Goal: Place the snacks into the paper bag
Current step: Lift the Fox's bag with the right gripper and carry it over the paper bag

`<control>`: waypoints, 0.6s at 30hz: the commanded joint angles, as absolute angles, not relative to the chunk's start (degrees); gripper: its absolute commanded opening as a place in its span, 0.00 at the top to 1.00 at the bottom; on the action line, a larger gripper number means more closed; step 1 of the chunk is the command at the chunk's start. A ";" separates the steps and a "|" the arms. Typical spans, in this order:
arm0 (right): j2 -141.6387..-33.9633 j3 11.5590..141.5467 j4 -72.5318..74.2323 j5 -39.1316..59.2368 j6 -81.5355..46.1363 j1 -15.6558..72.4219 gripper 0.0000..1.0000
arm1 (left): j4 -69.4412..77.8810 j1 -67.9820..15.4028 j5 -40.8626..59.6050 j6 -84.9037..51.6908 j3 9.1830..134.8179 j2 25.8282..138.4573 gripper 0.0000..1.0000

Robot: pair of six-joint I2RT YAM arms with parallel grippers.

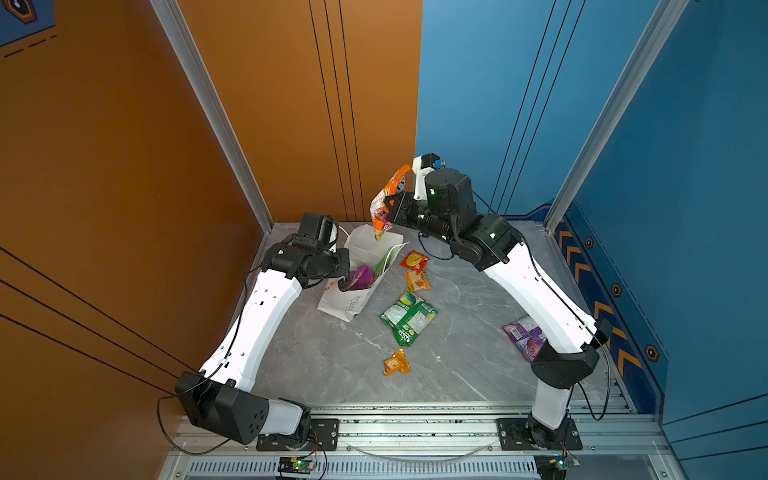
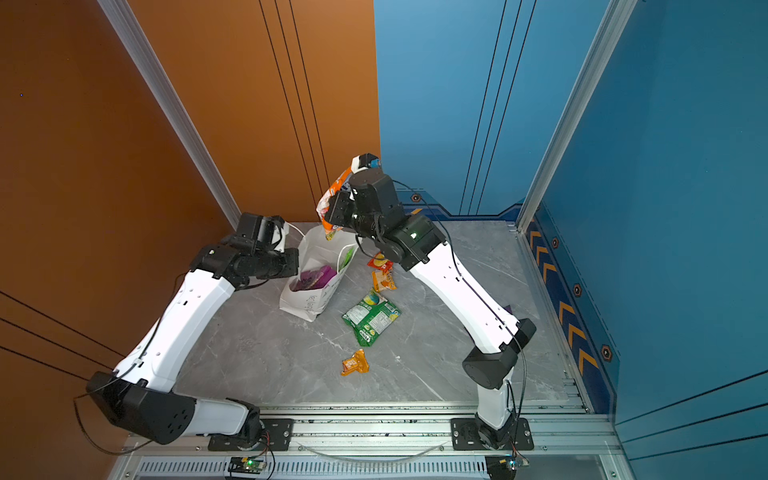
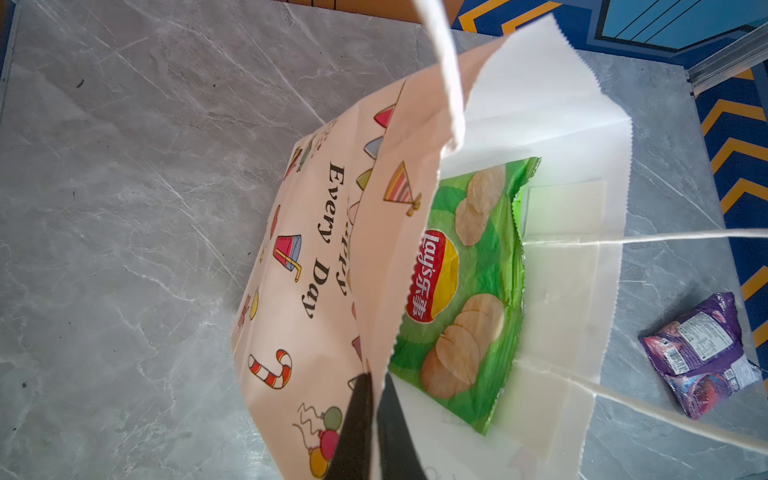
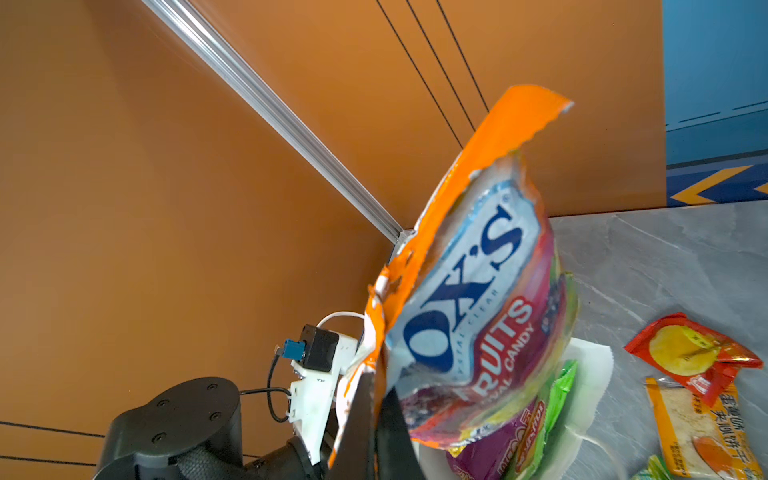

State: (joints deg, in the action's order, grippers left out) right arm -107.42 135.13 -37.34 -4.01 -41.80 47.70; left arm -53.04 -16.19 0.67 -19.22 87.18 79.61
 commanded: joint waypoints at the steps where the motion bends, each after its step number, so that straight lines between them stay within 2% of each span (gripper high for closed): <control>1: -107.91 137.90 -37.79 -3.05 -40.43 48.54 1.00 | -51.58 -16.09 2.22 -18.21 86.85 77.70 1.00; 7: -109.27 137.23 -38.31 -2.36 -40.74 50.30 1.00 | -51.51 -15.57 2.43 -18.54 86.53 77.70 1.00; 18: -108.81 127.03 -33.75 0.30 -43.35 51.99 1.00 | -50.01 -12.96 5.78 -19.72 85.20 77.43 1.00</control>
